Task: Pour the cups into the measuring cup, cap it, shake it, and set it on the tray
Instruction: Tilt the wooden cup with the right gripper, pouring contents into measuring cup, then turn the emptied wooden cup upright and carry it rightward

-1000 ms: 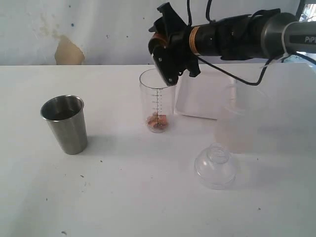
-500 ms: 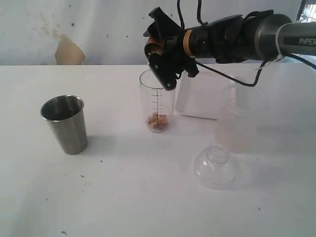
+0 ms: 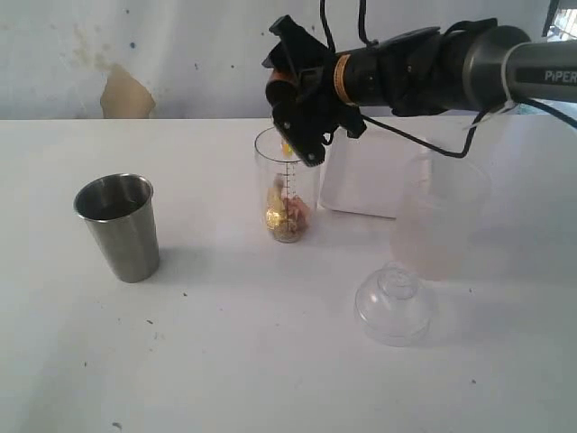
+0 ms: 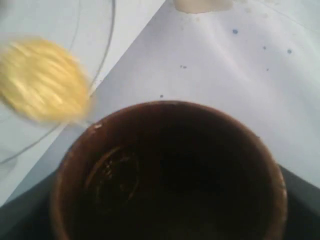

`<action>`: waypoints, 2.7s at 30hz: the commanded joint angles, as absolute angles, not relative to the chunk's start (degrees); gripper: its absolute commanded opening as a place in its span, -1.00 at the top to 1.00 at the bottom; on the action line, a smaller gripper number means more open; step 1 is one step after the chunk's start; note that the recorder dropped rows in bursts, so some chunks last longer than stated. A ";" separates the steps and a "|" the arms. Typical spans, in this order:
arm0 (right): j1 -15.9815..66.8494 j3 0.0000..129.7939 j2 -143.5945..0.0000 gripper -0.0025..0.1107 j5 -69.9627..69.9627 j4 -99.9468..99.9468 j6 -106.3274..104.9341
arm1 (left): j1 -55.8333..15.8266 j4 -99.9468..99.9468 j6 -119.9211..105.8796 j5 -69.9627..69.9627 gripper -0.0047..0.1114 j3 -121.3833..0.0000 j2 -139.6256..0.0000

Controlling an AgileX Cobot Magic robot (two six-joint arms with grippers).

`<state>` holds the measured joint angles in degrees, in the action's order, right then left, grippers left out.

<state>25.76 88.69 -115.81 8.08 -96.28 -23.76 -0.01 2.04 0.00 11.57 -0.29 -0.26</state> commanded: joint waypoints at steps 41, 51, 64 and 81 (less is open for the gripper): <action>25.65 88.54 -110.20 0.96 25.24 -94.89 -3.16 | -0.24 1.78 0.00 11.07 0.92 0.00 0.00; 24.62 86.97 -108.78 0.96 16.09 -99.95 -14.60 | -0.24 1.78 0.00 11.07 0.92 0.00 0.00; 25.76 82.80 -108.78 0.96 5.45 -99.95 -35.65 | -0.24 1.78 0.00 11.07 0.92 0.00 0.00; 28.66 82.80 -108.89 0.96 0.35 -99.95 -40.35 | -0.24 1.78 0.00 11.07 0.92 0.00 0.00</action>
<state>28.65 82.84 -109.33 1.68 -100.28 -39.82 -0.01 2.04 0.00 11.57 -0.29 -0.26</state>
